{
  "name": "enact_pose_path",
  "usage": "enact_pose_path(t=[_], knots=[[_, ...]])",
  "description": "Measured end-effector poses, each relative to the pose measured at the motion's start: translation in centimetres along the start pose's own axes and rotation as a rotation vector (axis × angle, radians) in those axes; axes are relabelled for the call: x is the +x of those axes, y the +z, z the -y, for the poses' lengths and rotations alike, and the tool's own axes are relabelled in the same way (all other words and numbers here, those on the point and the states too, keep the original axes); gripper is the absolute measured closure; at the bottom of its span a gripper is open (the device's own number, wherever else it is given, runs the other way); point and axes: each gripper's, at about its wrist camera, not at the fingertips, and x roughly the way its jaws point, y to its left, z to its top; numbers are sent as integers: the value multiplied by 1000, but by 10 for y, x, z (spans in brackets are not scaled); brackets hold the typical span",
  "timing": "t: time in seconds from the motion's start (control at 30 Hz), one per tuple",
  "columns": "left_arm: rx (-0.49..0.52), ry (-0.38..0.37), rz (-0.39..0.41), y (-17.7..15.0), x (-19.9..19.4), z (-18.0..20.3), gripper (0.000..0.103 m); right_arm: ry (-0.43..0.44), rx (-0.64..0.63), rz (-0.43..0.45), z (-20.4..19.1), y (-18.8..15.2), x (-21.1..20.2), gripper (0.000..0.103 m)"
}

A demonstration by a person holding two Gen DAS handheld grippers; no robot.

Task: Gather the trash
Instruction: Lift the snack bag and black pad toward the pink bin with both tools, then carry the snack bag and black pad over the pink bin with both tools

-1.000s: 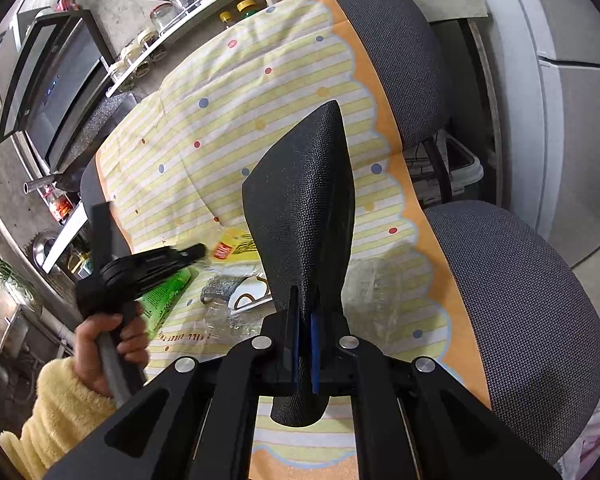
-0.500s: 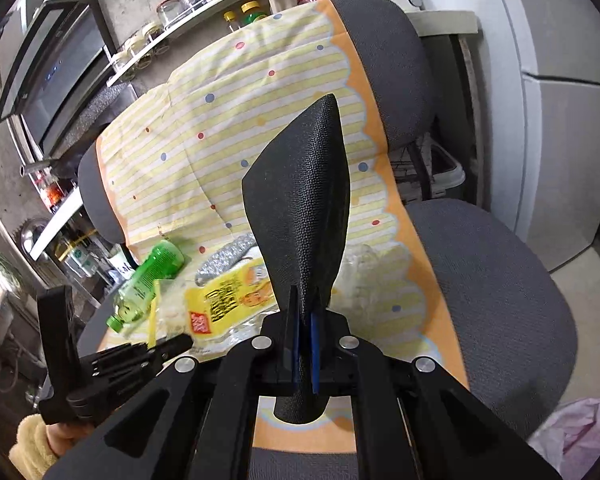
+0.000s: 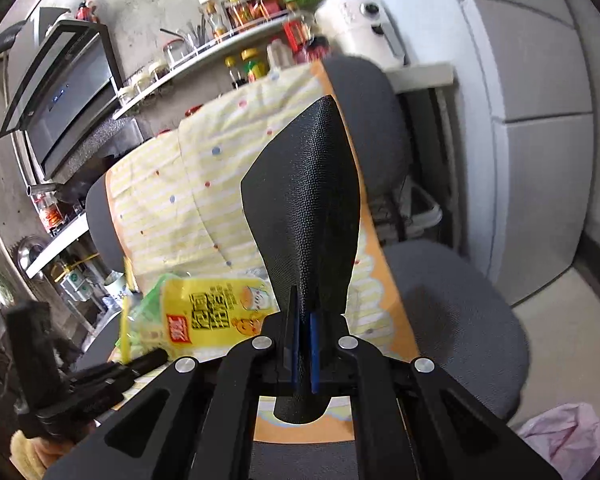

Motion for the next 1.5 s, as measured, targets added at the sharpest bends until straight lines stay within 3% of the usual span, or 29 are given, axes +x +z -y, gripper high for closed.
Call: enact_pose_path(t=[0.2, 0.37, 0.7, 0.83, 1.0, 1.1, 1.17, 1.2, 1.33, 1.5], knots=[[130, -110, 6, 10, 1, 63, 102, -137, 6, 28, 27, -5, -46, 99], [260, -143, -21, -2, 20, 123, 102, -298, 51, 25, 67, -24, -86, 99], [343, -305, -128, -38, 63, 201, 102, -554, 253, -47, 161, -89, -155, 99], [356, -327, -172, -50, 75, 219, 102, -582, 343, -109, 193, -121, -152, 99], [365, -319, -217, -60, 90, 227, 102, -547, 447, -177, 225, -156, -130, 98], [371, -310, -231, -62, 94, 228, 102, -524, 513, -209, 244, -168, -116, 89], [374, -305, -240, -63, 96, 229, 102, -535, 567, -245, 260, -179, -109, 69], [376, -305, -243, -64, 96, 230, 102, -547, 586, -256, 266, -183, -107, 63], [380, -307, -253, -65, 98, 230, 102, -583, 602, -264, 271, -185, -115, 63], [388, -334, -283, -72, 99, 233, 102, -597, 578, -203, 261, -169, -140, 63]])
